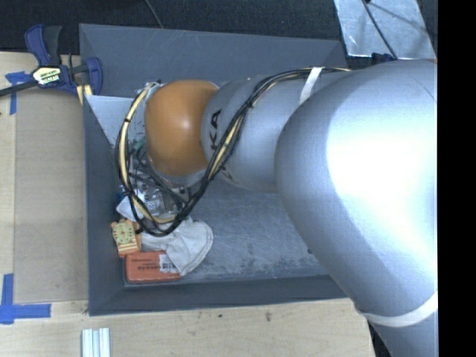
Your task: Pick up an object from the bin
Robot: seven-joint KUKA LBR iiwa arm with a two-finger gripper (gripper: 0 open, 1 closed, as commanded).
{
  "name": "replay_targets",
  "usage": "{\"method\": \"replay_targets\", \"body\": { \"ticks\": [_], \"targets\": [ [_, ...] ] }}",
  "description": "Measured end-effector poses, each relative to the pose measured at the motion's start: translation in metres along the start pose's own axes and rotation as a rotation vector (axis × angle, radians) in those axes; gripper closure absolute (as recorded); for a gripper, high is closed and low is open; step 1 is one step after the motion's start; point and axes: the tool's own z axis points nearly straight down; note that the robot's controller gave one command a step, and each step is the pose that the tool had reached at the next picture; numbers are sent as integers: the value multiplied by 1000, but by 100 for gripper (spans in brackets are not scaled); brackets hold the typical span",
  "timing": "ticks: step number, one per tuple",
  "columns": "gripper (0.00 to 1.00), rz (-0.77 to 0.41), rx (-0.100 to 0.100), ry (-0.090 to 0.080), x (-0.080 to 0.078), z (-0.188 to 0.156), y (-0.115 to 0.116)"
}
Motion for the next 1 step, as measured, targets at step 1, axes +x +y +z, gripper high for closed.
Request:
{"method": "replay_targets", "body": {
  "ticks": [1],
  "targets": [
    [100, 1, 0, 0, 0, 0, 0]
  ]
}}
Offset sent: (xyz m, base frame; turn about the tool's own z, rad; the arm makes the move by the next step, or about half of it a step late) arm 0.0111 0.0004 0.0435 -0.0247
